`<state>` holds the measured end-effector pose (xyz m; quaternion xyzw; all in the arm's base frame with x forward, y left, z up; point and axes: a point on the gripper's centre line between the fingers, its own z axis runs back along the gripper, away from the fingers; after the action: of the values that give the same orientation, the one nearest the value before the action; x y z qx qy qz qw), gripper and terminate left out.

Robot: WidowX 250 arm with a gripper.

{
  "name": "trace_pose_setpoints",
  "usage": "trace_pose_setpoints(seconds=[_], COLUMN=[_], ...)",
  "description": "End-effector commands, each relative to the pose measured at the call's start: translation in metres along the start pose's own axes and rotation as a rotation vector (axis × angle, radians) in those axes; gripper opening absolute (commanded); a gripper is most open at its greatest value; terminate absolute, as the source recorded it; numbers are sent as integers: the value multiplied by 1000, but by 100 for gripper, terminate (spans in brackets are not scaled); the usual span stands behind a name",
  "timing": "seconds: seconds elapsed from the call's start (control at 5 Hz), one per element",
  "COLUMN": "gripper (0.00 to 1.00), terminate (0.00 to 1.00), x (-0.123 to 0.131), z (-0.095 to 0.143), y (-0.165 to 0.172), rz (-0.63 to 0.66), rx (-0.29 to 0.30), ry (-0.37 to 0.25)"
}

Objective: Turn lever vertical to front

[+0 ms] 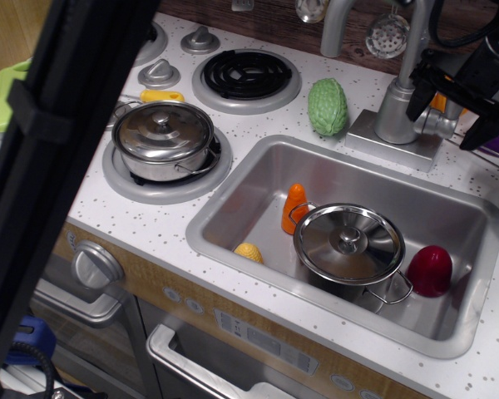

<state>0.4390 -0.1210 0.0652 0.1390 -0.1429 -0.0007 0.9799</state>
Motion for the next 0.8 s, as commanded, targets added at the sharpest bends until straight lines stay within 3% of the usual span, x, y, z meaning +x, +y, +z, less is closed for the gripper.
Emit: trace_pose_setpoints(seconds=[0.0,0.4,0.6], gripper=[100,100,100], terminate=[0,0,0], x=[34,50,52], z=[50,42,36], y=[5,7,7], rz=[22,4,11], rx=[-19,-36,-63], ry=[-153,-195,-187])
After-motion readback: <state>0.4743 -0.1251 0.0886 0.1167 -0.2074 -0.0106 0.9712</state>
